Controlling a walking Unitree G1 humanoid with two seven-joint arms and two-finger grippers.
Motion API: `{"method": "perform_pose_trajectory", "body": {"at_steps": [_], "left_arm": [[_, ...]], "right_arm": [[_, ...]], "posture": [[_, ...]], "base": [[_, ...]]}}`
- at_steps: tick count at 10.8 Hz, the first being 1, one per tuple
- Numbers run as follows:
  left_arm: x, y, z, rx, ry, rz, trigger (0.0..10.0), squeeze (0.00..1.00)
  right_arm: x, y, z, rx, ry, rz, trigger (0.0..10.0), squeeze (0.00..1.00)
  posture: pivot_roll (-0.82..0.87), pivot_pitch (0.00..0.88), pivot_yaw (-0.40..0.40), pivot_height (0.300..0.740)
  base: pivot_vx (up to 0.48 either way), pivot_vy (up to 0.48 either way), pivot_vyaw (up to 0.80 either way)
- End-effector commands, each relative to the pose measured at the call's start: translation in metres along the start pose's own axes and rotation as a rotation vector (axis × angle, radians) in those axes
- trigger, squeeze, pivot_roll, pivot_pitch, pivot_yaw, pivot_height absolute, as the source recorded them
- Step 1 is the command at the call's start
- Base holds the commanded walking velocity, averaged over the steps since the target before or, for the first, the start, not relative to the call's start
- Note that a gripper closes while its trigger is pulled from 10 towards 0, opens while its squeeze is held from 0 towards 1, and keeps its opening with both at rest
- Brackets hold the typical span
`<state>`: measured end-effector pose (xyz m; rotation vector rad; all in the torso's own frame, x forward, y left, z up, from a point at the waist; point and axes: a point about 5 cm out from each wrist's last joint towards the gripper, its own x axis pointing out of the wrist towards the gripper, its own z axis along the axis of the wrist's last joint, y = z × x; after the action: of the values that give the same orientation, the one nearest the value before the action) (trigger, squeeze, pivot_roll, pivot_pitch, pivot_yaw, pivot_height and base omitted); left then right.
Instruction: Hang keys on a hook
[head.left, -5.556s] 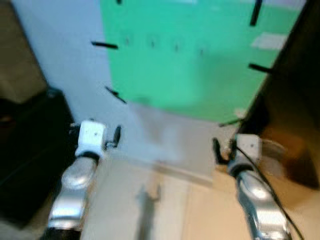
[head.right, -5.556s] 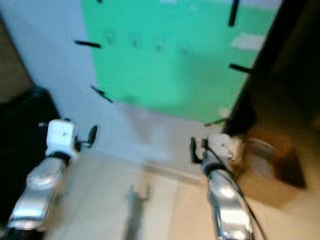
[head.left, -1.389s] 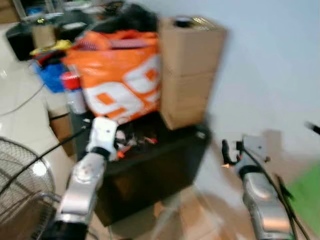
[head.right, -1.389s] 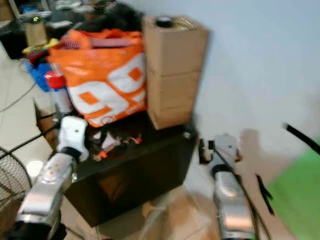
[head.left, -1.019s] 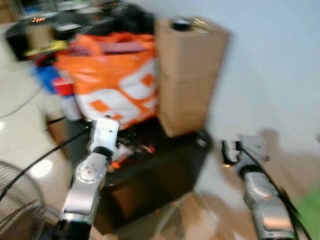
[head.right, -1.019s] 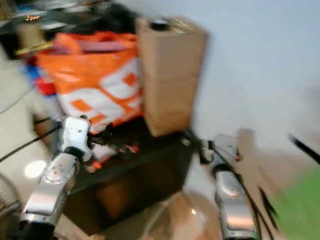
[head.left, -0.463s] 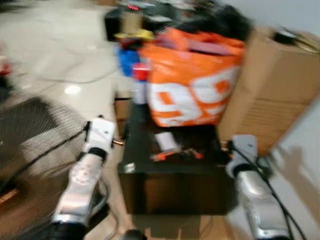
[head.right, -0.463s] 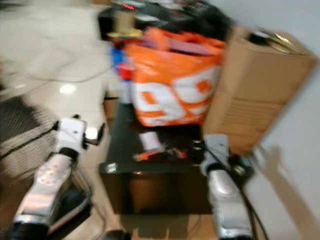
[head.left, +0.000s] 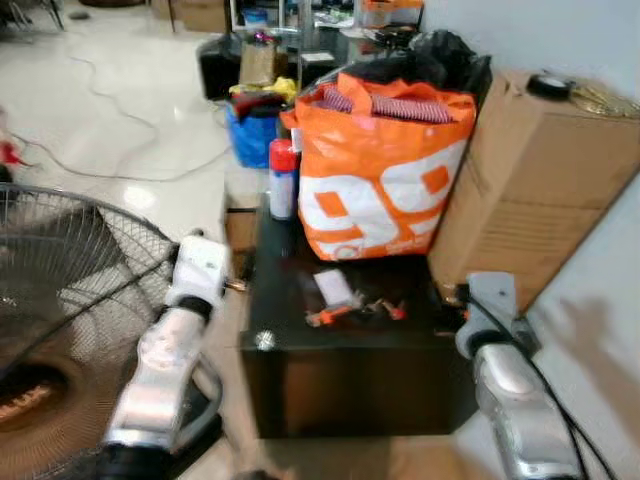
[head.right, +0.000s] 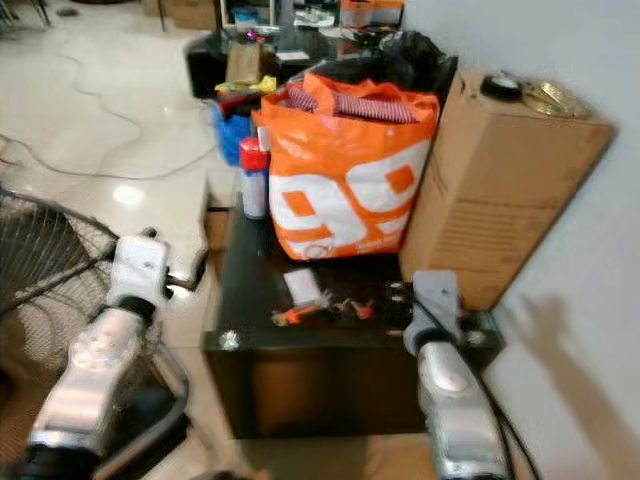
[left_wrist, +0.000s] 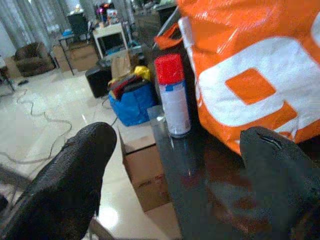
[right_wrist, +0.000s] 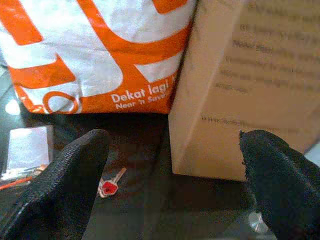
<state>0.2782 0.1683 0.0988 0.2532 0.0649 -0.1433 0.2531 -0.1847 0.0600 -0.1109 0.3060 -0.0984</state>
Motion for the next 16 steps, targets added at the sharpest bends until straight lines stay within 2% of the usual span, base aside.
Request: {"method": "perform_pose_trajectory", "body": {"at_steps": [1, 2, 6, 8, 11, 15, 16], "left_arm": [[0.003, 0.003, 0.004, 0.008, -0.012, -0.001, 10.0, 0.55], [0.004, 0.002, 0.005, 0.006, -0.013, -0.005, 10.0, 0.55], [0.004, 0.001, 0.005, 0.012, -0.014, -0.006, 10.0, 0.54], [0.003, 0.000, 0.003, 0.016, -0.002, 0.000, 10.0, 0.51], [-0.002, -0.003, 0.000, 0.033, -0.010, -0.012, 10.0, 0.53], [-0.012, -0.001, -0.005, 0.030, 0.003, 0.012, 10.0, 0.53], [-0.015, 0.000, -0.007, 0.044, 0.009, 0.033, 10.0, 0.52]], "right_arm": [[0.002, 0.000, 0.004, 0.014, -0.004, -0.008, 10.0, 0.00], [0.002, -0.004, 0.004, -0.042, -0.002, -0.043, 10.0, 0.00], [0.004, -0.004, 0.005, -0.029, -0.003, -0.046, 10.0, 0.00], [0.004, -0.007, 0.004, -0.034, -0.002, -0.050, 10.0, 0.00], [0.004, -0.012, 0.003, -0.038, -0.004, -0.039, 10.0, 0.00], [0.001, -0.003, 0.005, -0.052, -0.007, 0.027, 10.0, 0.00], [0.001, 0.000, 0.004, -0.050, -0.003, 0.049, 10.0, 0.00]], "posture": [[0.00, 0.000, -0.008, 0.740], [0.00, 0.000, -0.011, 0.740], [0.01, 0.000, -0.015, 0.740], [0.01, 0.000, -0.015, 0.740], [0.00, 0.000, -0.026, 0.740], [0.01, 0.000, -0.065, 0.740], [0.03, 0.000, -0.076, 0.740]], "base": [[0.424, 0.000, 0.00], [0.428, 0.000, 0.00], [0.413, 0.000, 0.00], [0.000, 0.000, 0.00], [0.000, 0.000, 0.00], [0.000, -0.460, 0.00], [0.000, 0.000, 0.00]]}}
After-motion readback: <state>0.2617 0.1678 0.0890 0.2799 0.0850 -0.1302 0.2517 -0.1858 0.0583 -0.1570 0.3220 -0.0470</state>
